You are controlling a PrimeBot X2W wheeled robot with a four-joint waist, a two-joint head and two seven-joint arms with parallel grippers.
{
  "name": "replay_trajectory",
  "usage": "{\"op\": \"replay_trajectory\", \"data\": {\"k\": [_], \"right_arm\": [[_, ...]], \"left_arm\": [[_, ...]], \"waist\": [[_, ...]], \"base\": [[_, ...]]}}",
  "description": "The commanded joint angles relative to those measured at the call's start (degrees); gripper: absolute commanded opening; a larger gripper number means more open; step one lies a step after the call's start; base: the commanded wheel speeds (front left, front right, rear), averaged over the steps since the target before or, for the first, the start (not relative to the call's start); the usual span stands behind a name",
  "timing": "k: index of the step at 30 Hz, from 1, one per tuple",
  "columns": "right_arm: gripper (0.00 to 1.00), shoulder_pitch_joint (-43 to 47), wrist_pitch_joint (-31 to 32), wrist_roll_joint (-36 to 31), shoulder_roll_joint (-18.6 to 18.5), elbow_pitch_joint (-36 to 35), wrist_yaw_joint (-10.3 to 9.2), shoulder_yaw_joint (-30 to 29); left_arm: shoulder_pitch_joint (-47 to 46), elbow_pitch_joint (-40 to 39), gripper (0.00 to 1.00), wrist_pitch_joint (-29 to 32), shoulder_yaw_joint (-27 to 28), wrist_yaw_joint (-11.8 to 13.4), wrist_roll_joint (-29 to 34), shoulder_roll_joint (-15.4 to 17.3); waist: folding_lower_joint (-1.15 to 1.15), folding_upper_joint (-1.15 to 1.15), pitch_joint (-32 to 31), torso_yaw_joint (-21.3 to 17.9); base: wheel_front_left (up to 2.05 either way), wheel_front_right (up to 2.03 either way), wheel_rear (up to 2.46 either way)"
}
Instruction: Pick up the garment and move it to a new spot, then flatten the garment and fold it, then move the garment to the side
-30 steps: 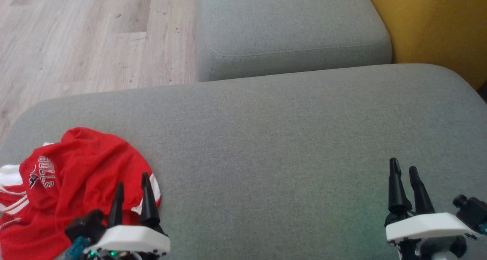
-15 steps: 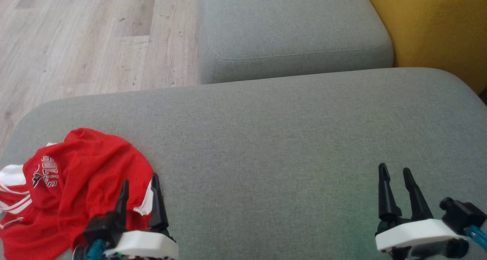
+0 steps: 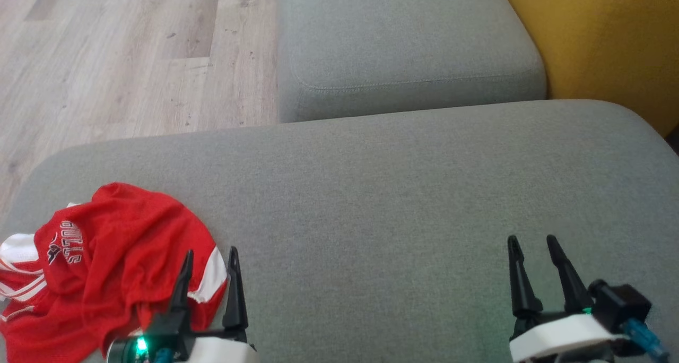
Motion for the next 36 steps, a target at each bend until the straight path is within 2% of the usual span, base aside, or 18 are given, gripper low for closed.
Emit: {"op": "replay_trajectory", "data": {"k": [1,7,17,30,36], "right_arm": [[1.00,-1.38,-0.91,-1.57,-0.69,-1.86,0.57,1.45],[1.00,-1.25,-1.92,-3.96,-0.72,0.02,0.62,1.18],[1.00,-0.80,-3.78,-11.52,-0.76,1.71,0.70,1.55],[1.00,-1.23,-3.81,-10.41,-0.76,2.92,0.70,1.87],[1.00,-1.42,-3.81,-10.42,-0.76,3.27,0.70,2.34]], "left_arm": [[-1.95,-2.08,1.00,-0.83,1.29,0.57,1.71,0.78],[-1.29,-1.51,1.00,-1.84,1.73,0.47,4.08,0.16],[-0.69,2.18,1.00,-3.68,2.35,0.70,10.78,-0.56],[-0.98,2.90,1.00,-3.71,4.67,-0.39,10.49,-1.70],[-1.16,3.52,1.00,-3.71,6.03,-1.67,10.40,-1.92]], "waist": [[0.00,0.00,-0.08,-0.03],[0.00,0.00,-0.40,-0.21],[0.00,0.00,-0.91,0.02],[0.00,0.00,-0.57,0.03],[0.00,0.00,-0.69,-0.20]], "base": [[0.00,0.00,0.00],[0.00,0.00,0.00],[0.00,0.00,0.00],[0.00,0.00,0.00],[0.00,0.00,0.00]]}}
